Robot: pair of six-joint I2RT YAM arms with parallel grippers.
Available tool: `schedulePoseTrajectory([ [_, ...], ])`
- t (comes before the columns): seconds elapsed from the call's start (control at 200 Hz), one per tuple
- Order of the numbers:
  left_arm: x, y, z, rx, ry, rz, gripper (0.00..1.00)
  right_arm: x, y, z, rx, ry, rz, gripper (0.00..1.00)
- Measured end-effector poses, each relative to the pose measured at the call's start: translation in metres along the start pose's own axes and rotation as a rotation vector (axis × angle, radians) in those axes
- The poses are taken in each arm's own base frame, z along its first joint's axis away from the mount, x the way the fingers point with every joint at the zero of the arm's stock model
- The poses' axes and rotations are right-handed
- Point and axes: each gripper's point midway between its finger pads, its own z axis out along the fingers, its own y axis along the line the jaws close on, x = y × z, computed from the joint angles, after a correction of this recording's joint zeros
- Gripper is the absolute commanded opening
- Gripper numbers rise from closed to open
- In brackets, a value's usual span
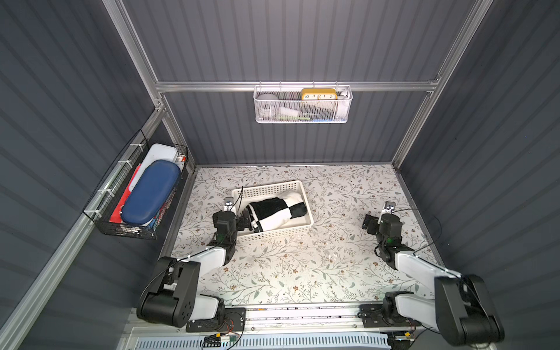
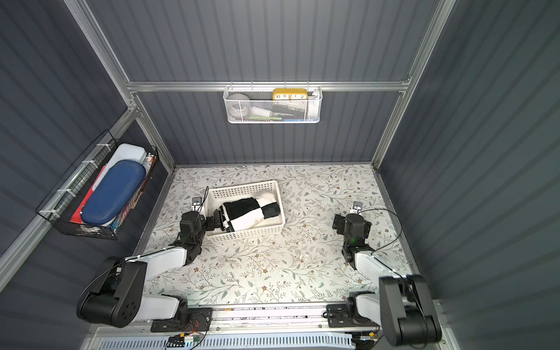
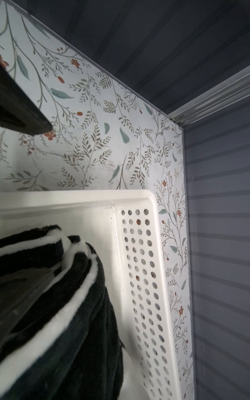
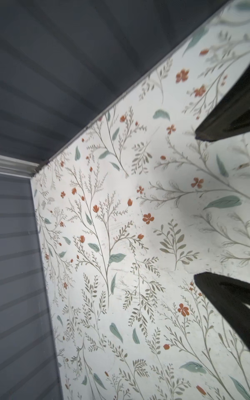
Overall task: Roll up the pillowcase
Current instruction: Reset both arms
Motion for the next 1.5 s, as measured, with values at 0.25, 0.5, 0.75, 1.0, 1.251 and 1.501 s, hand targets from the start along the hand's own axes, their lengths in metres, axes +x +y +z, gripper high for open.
schedulePoseTrajectory([
  [0.25, -0.008, 0.005, 0.016, 0.026, -0.157, 0.033, 0.99, 0.008, 0.010, 0.030, -0.103, -0.056, 0.037, 0.99],
  [0.5, -0.014, 0.020, 0.009, 0.021, -0.257, 0.011, 0.99, -0.015, 0.012, 0.031, -0.126, -0.101, 0.066, 0.99],
  [0.75, -0.019, 0.015, 0.013, 0.049, -0.263, 0.010, 0.99, -0.020, 0.017, 0.032, -0.155, -0.121, 0.067, 0.99],
  [1.0, -0.018, 0.014, 0.014, 0.054, -0.256, 0.011, 0.99, -0.018, 0.018, 0.033, -0.159, -0.116, 0.052, 0.99],
  [1.251, -0.018, 0.014, 0.014, 0.054, -0.256, 0.011, 0.99, -0.018, 0.020, 0.032, -0.162, -0.116, 0.048, 0.99],
  [1.501, -0.018, 0.014, 0.014, 0.054, -0.256, 0.011, 0.99, -0.018, 0.020, 0.032, -0.162, -0.116, 0.048, 0.99],
])
